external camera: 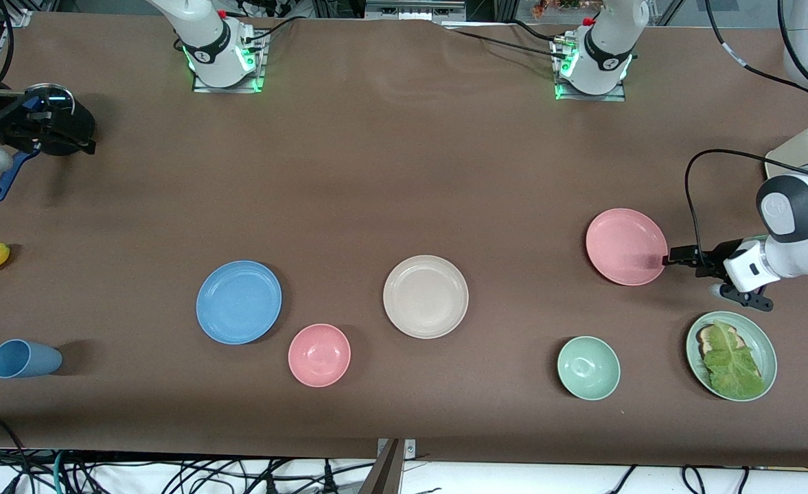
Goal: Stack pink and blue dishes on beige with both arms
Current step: 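Reach the left gripper down to the rim of the pink plate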
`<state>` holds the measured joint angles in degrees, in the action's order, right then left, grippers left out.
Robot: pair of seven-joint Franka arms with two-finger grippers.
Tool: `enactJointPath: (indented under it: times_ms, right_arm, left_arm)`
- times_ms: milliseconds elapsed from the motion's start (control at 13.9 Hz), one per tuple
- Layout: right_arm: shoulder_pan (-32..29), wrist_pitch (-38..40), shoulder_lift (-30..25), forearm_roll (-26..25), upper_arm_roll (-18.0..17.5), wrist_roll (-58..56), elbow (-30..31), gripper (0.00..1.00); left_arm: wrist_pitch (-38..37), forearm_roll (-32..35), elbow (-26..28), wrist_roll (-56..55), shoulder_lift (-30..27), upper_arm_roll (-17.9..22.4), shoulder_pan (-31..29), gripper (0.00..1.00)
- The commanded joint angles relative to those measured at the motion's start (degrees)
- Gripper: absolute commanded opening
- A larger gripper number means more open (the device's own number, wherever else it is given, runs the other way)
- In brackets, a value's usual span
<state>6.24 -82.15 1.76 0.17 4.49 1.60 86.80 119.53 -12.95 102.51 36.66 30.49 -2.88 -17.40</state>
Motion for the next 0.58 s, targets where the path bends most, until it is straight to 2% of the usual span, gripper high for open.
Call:
enactJointPath:
  times_ms: [0,216,504]
  right_arm:
    - [0.18,0.5,0.26,-0.26,-0.09,0.6,-1.29,1.0]
    - [0.18,0.5,0.26,-0.26,-0.09,0.6,-1.29,1.0]
    - [0.18,0.59,0.26,-0.26,-0.09,0.6,-1.29,1.0]
  left_arm:
    - [1.75,-4.45,2.42,7.53,-0.26,-0.28,-1.14,1.0]
    - [4.74,-6.11,5.4,11.4,-0.43,-0.28,-1.76,1.0]
    - [13.34,-10.68,14.18,17.37,-3.15,-0.28,-1.76,1.0]
